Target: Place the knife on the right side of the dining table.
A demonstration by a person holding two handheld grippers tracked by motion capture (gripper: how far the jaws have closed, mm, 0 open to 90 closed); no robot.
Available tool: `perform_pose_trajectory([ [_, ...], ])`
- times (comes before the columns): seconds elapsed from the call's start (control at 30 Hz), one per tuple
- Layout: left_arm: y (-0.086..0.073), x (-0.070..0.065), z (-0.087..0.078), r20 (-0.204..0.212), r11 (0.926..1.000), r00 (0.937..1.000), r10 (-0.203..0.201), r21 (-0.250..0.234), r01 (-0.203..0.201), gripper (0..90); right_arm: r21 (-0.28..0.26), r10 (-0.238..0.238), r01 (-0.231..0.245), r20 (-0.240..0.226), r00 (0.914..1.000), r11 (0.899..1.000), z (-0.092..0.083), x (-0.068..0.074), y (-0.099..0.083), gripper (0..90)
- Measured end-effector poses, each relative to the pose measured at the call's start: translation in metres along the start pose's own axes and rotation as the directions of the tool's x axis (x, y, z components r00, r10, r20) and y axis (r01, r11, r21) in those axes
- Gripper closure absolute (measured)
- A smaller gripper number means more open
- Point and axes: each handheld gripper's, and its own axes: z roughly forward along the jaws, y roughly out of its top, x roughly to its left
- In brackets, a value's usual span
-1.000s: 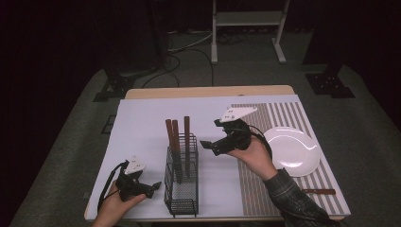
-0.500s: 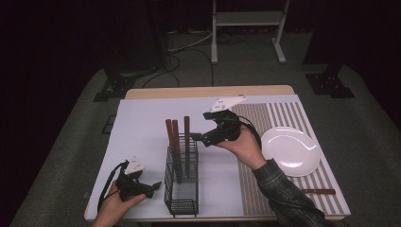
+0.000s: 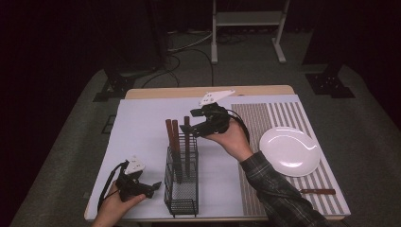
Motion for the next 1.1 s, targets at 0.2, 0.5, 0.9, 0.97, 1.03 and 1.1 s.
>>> perform_pose_trajectory([
  [0.2, 0.0, 0.0, 0.0, 0.0, 1.0, 1.0, 0.0, 0.0, 0.0, 0.0, 0.004, -0.004, 0.004, -0.012, 0.9999, 1.0, 0.006, -0.001, 0.002, 42.0],
  [0.5, 0.0, 0.0, 0.0, 0.001, 1.0, 1.0, -0.001, -0.001, 0.001, 0.0, 0.021, -0.004, 0.004, -0.024, 0.9997, 1.0, 0.007, -0.001, 0.001, 63.9],
  [0.9, 0.0, 0.0, 0.0, 0.001, 1.0, 1.0, 0.001, 0.0, -0.001, 0.0, 0.002, -0.016, 0.017, -0.059, 0.9981, 1.0, -0.009, 0.009, 0.002, 68.4],
  [0.97, 0.0, 0.0, 0.0, 0.001, 1.0, 1.0, 0.001, 0.0, -0.001, 0.0, -0.011, -0.017, 0.016, -0.083, 0.9964, 1.0, -0.014, 0.013, 0.002, 70.1],
  [1.03, 0.0, 0.0, 0.0, 0.001, 1.0, 1.0, 0.001, 0.0, -0.001, 0.0, -0.013, -0.017, 0.016, -0.089, 0.9959, 1.0, -0.015, 0.015, 0.002, 70.5],
  [1.1, 0.0, 0.0, 0.0, 0.0, 1.0, 1.0, 0.001, 0.0, -0.001, 0.0, -0.019, -0.021, 0.019, -0.102, 0.9945, 1.0, -0.018, 0.018, 0.002, 71.5],
])
